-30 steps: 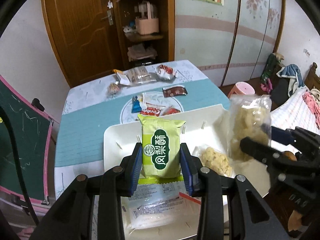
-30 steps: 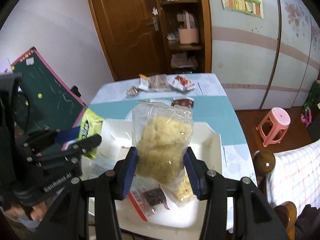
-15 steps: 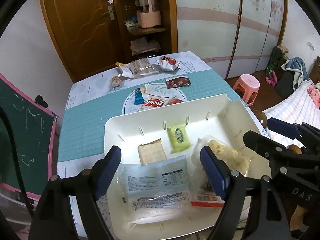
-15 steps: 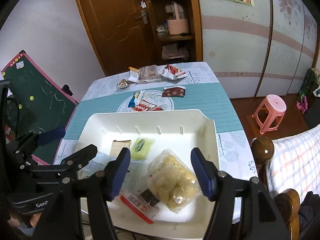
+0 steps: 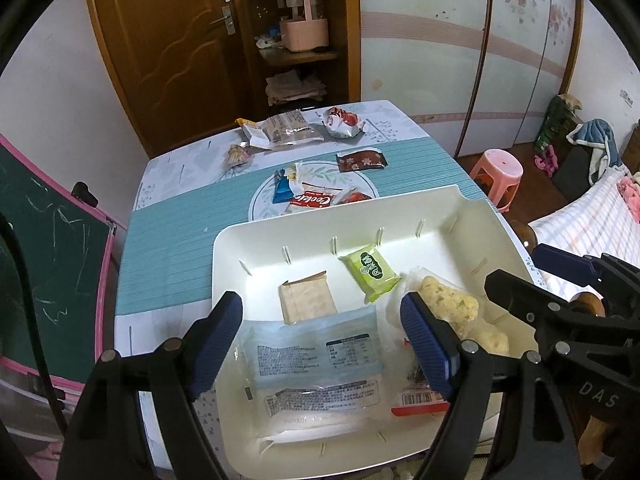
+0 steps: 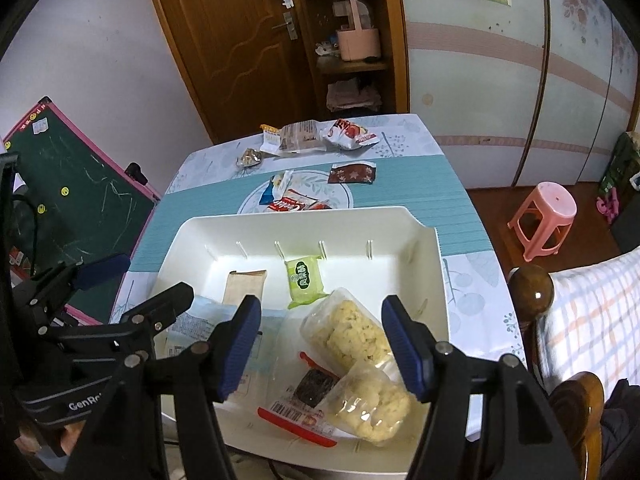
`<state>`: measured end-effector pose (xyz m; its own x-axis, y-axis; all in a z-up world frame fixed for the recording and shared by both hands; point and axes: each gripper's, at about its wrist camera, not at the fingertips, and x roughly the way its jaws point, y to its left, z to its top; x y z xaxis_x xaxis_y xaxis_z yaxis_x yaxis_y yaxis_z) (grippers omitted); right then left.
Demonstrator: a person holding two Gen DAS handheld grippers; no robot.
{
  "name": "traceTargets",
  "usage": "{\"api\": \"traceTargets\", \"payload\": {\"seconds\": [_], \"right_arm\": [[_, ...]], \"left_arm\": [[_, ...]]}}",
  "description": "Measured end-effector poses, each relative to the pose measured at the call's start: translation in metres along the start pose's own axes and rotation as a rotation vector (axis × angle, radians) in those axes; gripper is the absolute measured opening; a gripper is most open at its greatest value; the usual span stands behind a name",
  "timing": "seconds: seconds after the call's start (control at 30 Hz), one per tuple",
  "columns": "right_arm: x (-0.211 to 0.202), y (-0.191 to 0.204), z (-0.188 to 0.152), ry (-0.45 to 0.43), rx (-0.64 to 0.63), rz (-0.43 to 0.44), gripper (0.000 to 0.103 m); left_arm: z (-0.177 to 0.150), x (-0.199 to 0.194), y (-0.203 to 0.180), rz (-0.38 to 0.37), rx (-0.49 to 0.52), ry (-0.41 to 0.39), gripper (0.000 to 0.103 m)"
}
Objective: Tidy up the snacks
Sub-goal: 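Open both tools to drop the green cake and yellow bag into the tray, then move both tools back over the white plate of snacks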
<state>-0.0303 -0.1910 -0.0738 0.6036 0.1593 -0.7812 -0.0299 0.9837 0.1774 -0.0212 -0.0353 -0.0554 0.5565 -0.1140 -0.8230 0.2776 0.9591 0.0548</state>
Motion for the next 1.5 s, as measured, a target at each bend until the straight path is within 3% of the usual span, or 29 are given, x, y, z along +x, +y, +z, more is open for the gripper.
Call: {"api": "traceTargets", "payload": {"seconds": [0.73, 0.9, 1.23, 1.5], "right_arm": [[0.029, 0.001, 0.001, 0.091, 0.011, 0.011, 0.063], [0.035, -0.002, 0.011, 0.086, -0.002, -0.007, 0.063], [0.047, -0.018, 0.085, 0.065, -0.005, -0.004, 0.063], [0.048, -0.027, 0.185, 0.002, -0.035, -0.038, 0.063]], "left_arm": [[0.001, 0.023, 0.012, -0.025, -0.047, 0.058, 0.080], [0.015, 0.023, 0.018, -0.003, -0.052, 0.022, 0.080], [0.092, 0.028, 0.048, 0.049, -0.029, -0.045, 0.081], [0.187, 0.042, 0.063, 0.073, -0.012, -0.075, 0.081]]}}
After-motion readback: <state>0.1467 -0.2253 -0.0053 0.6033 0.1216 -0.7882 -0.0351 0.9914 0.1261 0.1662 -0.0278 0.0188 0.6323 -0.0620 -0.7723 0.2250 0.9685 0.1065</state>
